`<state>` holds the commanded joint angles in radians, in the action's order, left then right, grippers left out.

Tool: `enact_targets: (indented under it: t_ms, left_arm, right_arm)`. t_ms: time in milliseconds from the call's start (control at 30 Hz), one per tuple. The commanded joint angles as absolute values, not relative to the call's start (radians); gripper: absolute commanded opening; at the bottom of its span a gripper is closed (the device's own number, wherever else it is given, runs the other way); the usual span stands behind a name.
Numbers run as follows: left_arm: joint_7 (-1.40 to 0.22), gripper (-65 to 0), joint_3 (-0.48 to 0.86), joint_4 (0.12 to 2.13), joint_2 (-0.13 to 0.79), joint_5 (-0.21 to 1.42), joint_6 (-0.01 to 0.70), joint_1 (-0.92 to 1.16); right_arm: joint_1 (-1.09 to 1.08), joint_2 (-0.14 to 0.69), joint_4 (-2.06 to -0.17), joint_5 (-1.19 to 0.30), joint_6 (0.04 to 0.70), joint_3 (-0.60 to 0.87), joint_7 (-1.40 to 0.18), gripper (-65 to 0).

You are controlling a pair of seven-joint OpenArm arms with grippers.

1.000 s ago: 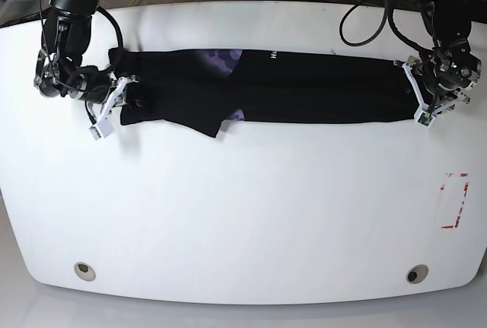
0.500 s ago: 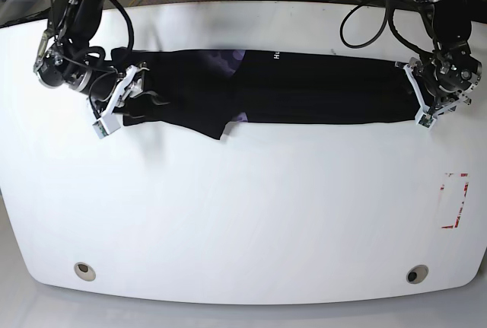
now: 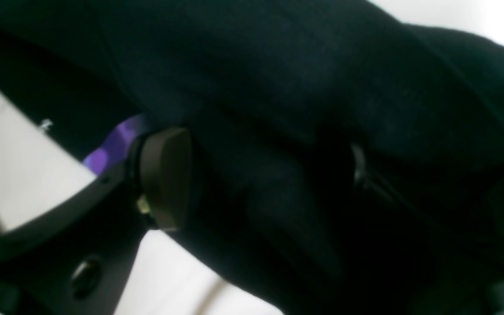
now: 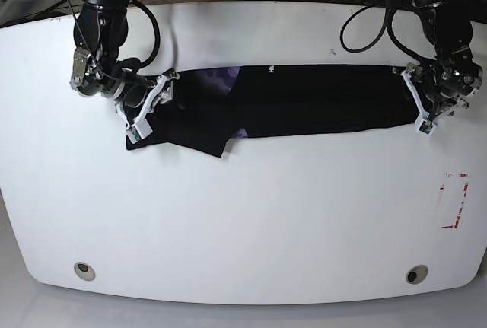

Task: Fold the T-shirt properly
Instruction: 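Hold the strip ends with both grippers and press them flat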

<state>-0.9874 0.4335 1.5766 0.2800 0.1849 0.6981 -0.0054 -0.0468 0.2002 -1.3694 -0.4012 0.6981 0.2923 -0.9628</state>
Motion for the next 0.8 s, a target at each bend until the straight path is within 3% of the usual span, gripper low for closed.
enact_targets:
  t_ms: [167,400,800]
  left_arm:
    - [-1.115,-17.5,0.541,1.580,0.278,0.323,0.698,-0.079]
    - [-1.260,-16.5,0.700,1.569,0.300,0.486,0.698,-0.116]
    - [-1.204,-16.5,0.707,1.360,0.300,0.549,0.698,-0.058]
  right_arm:
    - [-0.087,0.200,-1.366,-0.369,0.698,0.288,-0.963,-21.9]
    - [-0.087,0.199,-1.368,-0.369,0.698,0.288,-0.963,-21.9]
    - [-0.087,0.193,-1.368,-0.369,0.698,0.288,-0.963,-21.9]
